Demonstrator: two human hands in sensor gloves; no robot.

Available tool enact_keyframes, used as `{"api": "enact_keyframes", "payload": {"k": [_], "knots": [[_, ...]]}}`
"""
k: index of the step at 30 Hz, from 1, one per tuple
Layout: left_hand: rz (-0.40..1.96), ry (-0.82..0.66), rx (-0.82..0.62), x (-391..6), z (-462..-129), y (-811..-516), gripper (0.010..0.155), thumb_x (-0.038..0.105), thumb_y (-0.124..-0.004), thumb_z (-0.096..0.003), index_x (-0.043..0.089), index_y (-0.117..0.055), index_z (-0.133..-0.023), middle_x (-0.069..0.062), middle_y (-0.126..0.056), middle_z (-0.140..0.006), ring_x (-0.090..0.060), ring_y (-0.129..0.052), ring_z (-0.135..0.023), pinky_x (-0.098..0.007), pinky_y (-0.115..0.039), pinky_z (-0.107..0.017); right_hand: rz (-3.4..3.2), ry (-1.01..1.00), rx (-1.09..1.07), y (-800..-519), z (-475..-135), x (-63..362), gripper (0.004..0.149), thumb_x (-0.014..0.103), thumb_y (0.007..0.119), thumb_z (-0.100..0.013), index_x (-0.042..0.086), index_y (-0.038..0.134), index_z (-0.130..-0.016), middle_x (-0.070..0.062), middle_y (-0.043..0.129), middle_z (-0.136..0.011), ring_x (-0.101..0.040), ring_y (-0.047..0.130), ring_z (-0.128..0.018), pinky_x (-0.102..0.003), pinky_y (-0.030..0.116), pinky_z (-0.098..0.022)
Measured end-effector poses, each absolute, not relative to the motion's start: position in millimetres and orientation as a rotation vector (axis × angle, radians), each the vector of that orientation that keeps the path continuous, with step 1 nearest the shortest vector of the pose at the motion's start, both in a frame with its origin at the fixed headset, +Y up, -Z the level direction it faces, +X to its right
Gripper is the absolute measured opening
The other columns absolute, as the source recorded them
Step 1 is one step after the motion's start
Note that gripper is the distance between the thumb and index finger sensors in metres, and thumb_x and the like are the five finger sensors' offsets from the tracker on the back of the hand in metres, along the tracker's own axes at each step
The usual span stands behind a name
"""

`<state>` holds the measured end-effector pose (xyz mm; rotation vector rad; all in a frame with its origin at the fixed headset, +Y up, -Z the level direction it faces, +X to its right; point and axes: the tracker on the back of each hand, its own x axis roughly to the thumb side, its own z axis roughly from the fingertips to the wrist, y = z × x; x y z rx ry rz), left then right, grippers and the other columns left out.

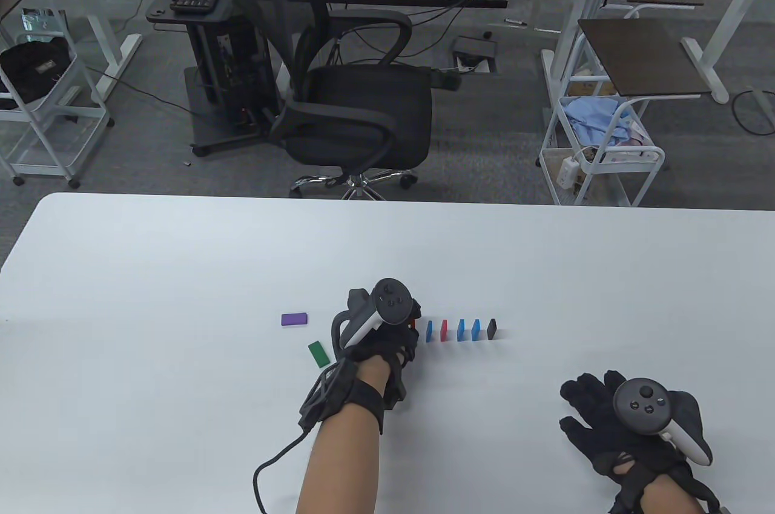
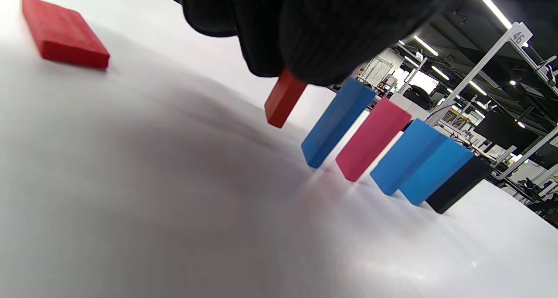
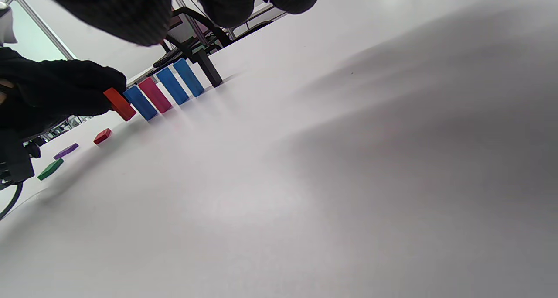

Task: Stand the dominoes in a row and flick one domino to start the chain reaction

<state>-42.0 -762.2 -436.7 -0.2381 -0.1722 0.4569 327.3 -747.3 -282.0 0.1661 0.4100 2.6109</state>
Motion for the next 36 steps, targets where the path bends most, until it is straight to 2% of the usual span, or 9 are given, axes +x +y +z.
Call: {"api": "enact_keyframes", "payload": {"k": [36], "knots": [[0.434, -0.170, -0.260, -39.0, -434.2, -763.6, 0.056, 0.028, -0.086, -0.0449, 0.023, -0.059, -0.093, -0.004, -0.075, -0.098, -0.030, -0.060, -0.101, -0.071, -0.015, -0.069, 2.607, 0.427, 0.161, -748.0, -282.8, 328.2, 0.061, 0.051, 0.070, -0.054, 0.025, 0.045, -0.104, -0.014, 0.030, -0.116, -0.048, 0.003, -0.100, -0.067, 0.007, -0.071]]}}
